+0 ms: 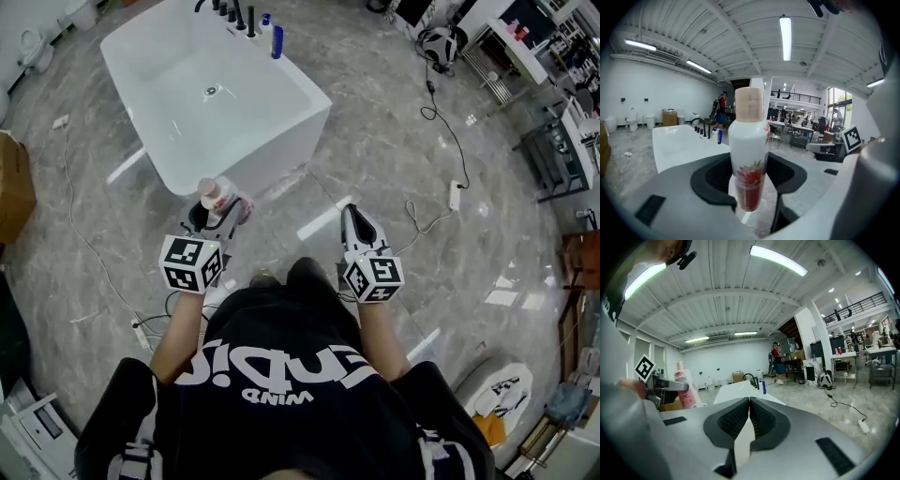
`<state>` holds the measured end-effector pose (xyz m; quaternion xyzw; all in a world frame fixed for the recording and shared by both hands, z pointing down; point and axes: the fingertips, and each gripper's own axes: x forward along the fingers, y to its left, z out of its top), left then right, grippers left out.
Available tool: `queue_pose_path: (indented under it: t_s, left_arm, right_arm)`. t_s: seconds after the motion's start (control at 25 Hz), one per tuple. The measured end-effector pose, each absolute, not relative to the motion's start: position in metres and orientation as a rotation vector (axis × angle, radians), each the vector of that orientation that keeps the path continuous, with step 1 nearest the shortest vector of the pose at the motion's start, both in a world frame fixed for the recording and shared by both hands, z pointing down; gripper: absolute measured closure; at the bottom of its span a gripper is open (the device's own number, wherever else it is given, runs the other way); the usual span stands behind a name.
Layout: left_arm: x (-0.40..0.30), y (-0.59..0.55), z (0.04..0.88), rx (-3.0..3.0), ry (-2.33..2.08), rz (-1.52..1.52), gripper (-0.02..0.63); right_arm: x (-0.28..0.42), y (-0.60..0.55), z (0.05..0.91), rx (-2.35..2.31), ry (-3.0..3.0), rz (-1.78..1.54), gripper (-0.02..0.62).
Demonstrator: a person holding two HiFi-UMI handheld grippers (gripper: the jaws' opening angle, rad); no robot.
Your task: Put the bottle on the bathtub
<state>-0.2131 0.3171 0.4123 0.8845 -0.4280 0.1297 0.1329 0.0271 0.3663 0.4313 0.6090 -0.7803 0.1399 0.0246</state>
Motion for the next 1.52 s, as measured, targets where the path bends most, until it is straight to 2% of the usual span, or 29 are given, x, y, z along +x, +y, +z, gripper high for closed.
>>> queue_pose_path:
  t_s: [0.64,1.52]
  left_arm:
    - [-0.182,0.239,0.43,2.606,-1.156,0.4,0.382]
    - [-0.102,0.014,0.405,2.544,-1.322,0.368,0.382]
  right_arm:
    - [0.052,0.302,0.446,1.928,-2.356,0.47,0.571]
    - [0.125,0.058,0.434,1.736,-2.467,0.519,0.571]
